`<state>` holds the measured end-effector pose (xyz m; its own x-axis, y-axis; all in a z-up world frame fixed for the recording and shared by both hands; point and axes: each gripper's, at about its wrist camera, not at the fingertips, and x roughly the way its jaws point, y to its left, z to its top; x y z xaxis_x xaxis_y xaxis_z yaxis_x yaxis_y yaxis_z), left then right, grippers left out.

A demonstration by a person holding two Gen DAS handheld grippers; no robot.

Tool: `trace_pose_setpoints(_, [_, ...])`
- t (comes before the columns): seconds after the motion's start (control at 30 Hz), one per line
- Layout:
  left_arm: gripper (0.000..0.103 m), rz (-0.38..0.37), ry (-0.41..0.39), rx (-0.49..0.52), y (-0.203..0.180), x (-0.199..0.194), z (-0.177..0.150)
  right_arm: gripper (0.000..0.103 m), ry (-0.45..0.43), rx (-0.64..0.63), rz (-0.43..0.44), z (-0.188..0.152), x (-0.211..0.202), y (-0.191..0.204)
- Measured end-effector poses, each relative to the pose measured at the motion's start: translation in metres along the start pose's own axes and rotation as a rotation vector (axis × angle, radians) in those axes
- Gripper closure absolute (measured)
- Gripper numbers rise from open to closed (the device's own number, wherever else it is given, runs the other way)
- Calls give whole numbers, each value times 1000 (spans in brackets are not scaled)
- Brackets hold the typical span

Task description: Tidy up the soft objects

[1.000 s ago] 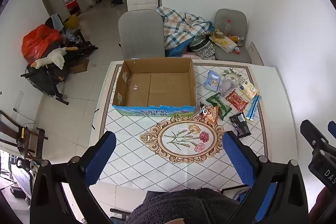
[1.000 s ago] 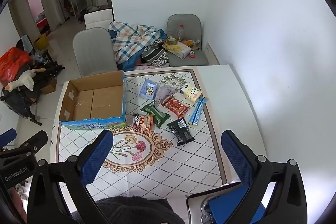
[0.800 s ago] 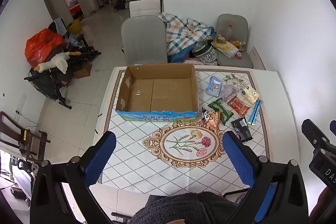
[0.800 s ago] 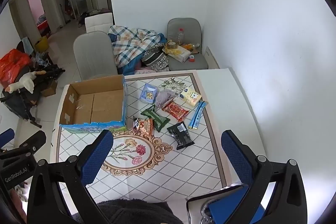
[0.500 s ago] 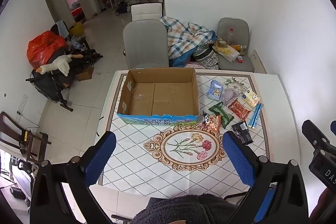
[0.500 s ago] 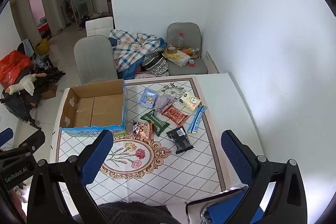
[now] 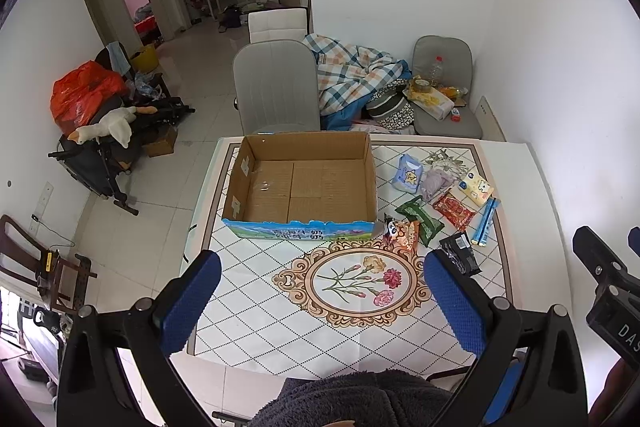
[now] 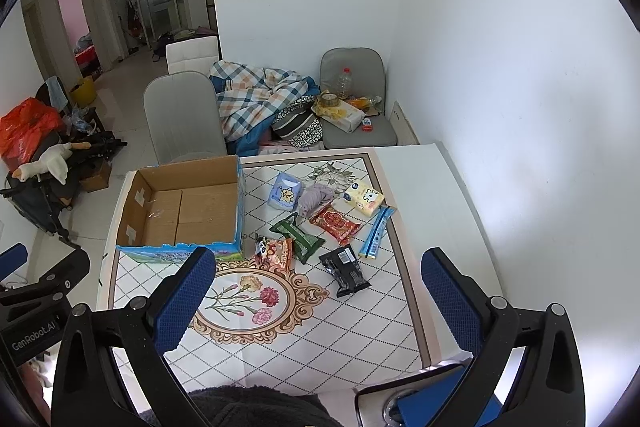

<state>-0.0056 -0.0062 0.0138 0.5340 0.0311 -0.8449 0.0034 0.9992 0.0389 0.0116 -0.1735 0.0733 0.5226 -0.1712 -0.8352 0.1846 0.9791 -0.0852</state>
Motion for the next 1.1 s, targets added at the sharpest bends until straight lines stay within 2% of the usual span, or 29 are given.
trace_pose_setpoints(1.1, [0,-11,-17,-1,1,-4,-1,0,-21,-9,15,1,-3,-1])
